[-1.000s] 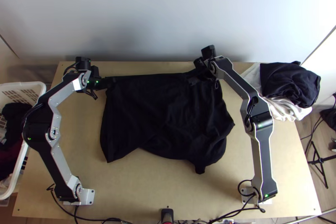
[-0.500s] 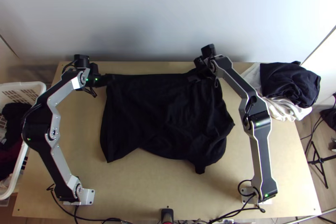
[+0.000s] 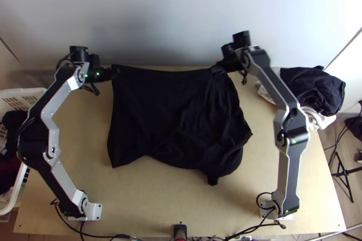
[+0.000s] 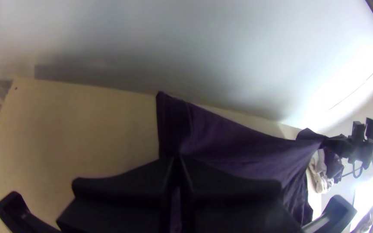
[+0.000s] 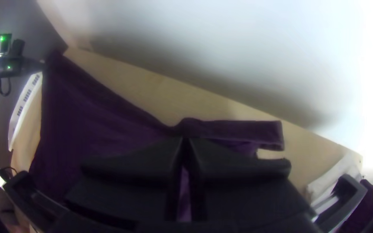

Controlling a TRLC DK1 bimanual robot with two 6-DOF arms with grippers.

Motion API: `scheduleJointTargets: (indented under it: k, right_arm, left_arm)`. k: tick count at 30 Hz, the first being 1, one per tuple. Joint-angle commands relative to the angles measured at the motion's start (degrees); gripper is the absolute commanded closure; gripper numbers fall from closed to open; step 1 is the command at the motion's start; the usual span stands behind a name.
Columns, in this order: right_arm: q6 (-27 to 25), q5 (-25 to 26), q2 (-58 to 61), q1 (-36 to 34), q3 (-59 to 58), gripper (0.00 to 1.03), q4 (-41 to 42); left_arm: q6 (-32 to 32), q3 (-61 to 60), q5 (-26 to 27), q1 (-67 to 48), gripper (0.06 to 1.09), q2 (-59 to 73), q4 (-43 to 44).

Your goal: Fold the t-shirt

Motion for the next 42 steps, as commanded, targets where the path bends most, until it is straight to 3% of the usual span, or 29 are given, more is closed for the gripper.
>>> scheduleJointTargets:
  k: [1,8,17,21,32,42]
  right_arm:
    - [0.3,-0.6,-9.0,-1.4,1.0,1.00,-1.0]
    - [0.0,-0.5,-19.6,-2.1,2.0,1.00,-1.8]
    - [-3.5,3.2,-31.0,-0.3,2.4,1.00,-2.4]
    - [-4.1,6.0,-36.9,1.1,2.0,1.00,-2.4]
    - [-11.8,15.3,-54.7,8.1,-3.7,1.00,-2.4]
    - [-13.9,16.6,-67.5,8.1,-5.0,1.00,-4.4]
  left_arm:
    - [1.6,4.5,0.2,-0.1,1.05,-6.0,-2.6]
    - [5.3,11.9,0.2,-0.5,1.05,-14.9,-5.7]
    - [5.1,27.4,8.8,0.0,1.05,-16.6,-26.5]
    - [4.4,27.5,8.7,0.0,1.05,-22.5,-25.8]
    - [9.2,28.6,8.6,-0.5,1.05,-39.8,-25.8]
    - [9.9,31.8,9.2,-0.8,1.05,-51.2,-32.8]
